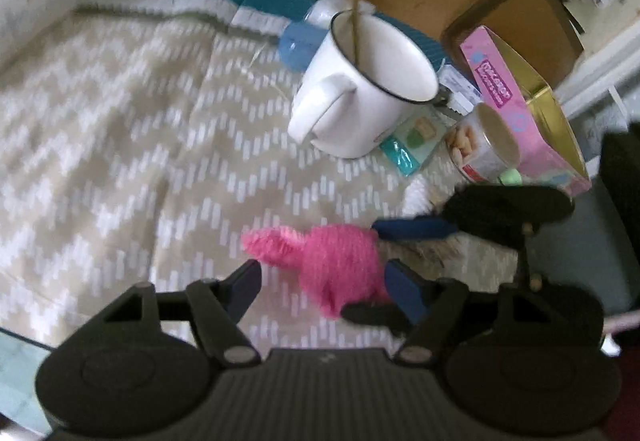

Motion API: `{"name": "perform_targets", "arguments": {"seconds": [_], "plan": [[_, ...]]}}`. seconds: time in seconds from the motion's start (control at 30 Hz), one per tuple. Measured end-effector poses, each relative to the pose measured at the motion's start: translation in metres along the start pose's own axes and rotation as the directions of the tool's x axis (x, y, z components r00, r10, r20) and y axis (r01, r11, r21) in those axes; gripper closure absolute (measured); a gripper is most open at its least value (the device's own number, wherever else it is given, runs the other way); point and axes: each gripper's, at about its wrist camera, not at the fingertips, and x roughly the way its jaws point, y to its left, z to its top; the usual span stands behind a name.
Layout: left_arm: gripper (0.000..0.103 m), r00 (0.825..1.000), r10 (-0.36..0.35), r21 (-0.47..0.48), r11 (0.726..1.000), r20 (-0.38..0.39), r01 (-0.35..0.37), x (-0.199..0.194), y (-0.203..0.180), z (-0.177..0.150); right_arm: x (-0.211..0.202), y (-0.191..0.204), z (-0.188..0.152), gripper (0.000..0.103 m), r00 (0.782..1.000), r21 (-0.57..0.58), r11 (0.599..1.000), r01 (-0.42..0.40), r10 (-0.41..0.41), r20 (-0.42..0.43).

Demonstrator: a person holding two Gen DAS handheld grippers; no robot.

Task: Organize soft objects
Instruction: 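Close the left gripper on the pink towel while the right gripper pinches it too, then carry the pink towel into the pink tin box and open both grippers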

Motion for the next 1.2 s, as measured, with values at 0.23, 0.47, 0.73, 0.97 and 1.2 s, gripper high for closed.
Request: {"name": "perform_targets", "arguments": {"seconds": [0.23, 0.47, 0.73, 0.97, 1.2], "plan": [[0.058, 0.992, -0.105, -0.150, 0.984, -0.076, 0.093, 0.027, 0.009, 0.001, -0.005, -0.005, -0.013, 0.059, 0.998, 0.080, 0.995, -0.057, 0.060, -0.036], [0.058, 0.989, -0.089, -0.094, 0.992, -0.119, 0.078, 0.044, -0.051, -0.017, -0.050, -0.032, -0.068, 0.059, 0.997, 0.109, 0.992, -0.066, 0.071, -0.040], [0.058, 0.981, -0.120, 0.006, 0.992, -0.149, 0.122, 0.103, -0.174, -0.023, -0.128, -0.092, -0.155, 0.059, 0.997, 0.182, 0.981, 0.072, -0.068, -0.029], [0.057, 0.965, -0.184, 0.146, 0.966, -0.187, 0.213, 0.171, -0.289, -0.015, -0.189, -0.154, -0.227, 0.059, 0.968, 0.379, 0.896, 0.232, -0.250, -0.003], [0.057, 0.956, -0.199, 0.275, 0.927, -0.216, 0.255, 0.206, -0.367, 0.003, -0.234, -0.190, -0.253, 0.059, 0.916, 0.475, 0.824, 0.311, -0.392, 0.081]]}}
